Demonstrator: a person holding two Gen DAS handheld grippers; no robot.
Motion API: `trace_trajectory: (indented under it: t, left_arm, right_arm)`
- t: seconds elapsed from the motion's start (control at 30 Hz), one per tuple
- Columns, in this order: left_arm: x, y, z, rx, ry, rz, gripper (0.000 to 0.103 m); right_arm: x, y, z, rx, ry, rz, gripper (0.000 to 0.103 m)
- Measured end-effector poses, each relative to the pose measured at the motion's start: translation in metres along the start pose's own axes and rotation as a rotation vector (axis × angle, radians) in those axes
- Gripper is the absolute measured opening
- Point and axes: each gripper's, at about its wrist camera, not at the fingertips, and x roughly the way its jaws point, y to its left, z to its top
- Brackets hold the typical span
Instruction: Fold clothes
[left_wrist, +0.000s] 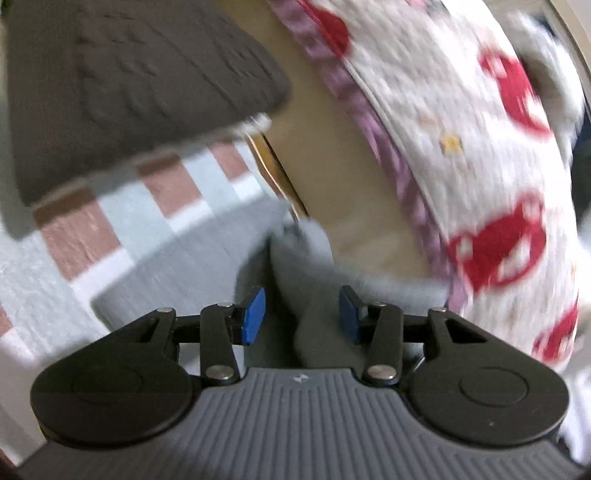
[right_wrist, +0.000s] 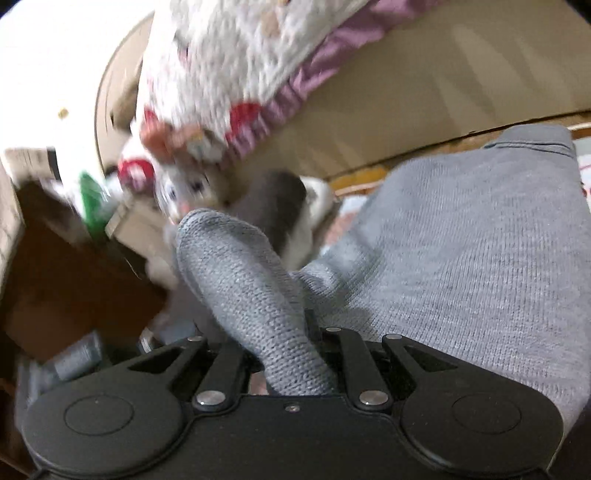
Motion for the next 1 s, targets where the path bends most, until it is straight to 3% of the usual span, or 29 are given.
trace_trajectory:
  t: [0.17,0.27,0.4,0.5,0.57,0.67,0.7,0.73,0.8,0.83,0.87,0.97,1.0]
  left_arm:
    - [0.027,-0.015,-0.012,0.039,0.047,-0.058,0.046]
    - [0.021,-0.01,-0.005,-0.025,-0.007,-0.175,0.046]
    - [0.002,0.01,0.007,-0.069,-0.088,-0.175,0.049]
    - [0.004,0.044,0.014,-0.189,-0.09,-0.083,0.049]
    - [0.012,0.07,0.016,-0.283,-0.063,0.014,0.049]
    - [0.038,0.106,0.01,-0.416,0.025,0.142,0.043]
    - [0.044,0.114,0.009,-0.442,0.039,0.147,0.036]
    - [0.045,0.118,0.01,-0.465,0.034,0.135,0.035]
    - [0.042,0.116,0.013,-0.479,0.01,0.114,0.037]
    - [0.041,0.113,0.015,-0.457,0.009,0.122,0.04]
    - [0.041,0.109,0.016,-0.435,0.008,0.131,0.041]
    - [0.04,0.099,0.016,-0.4,0.015,0.147,0.041]
    - [0.038,0.095,0.017,-0.387,0.011,0.16,0.041]
  right_arm:
    - [-0.025,0.007,0.017,0.017,-0.011,0.086,0.013]
    - [-0.024,0.022,0.025,-0.013,-0.014,0.124,0.013]
    - [-0.014,0.045,0.025,-0.082,-0.021,0.168,0.013]
    - [0.007,0.053,0.016,-0.101,0.0,0.172,0.013]
    - [0.037,0.062,0.001,-0.19,0.038,0.104,0.013]
    - [0.083,0.071,-0.033,-0.351,0.147,-0.124,0.017]
    - [0.094,0.072,-0.043,-0.389,0.172,-0.187,0.02]
    - [0.101,0.071,-0.052,-0.409,0.183,-0.232,0.021]
    - [0.096,0.072,-0.054,-0.388,0.184,-0.233,0.029]
    - [0.083,0.074,-0.049,-0.363,0.186,-0.202,0.039]
    - [0.071,0.077,-0.045,-0.338,0.187,-0.171,0.041]
    - [0.005,0.083,-0.035,-0.338,0.135,-0.065,0.051]
    - [-0.018,0.082,-0.039,-0.382,0.109,-0.077,0.053]
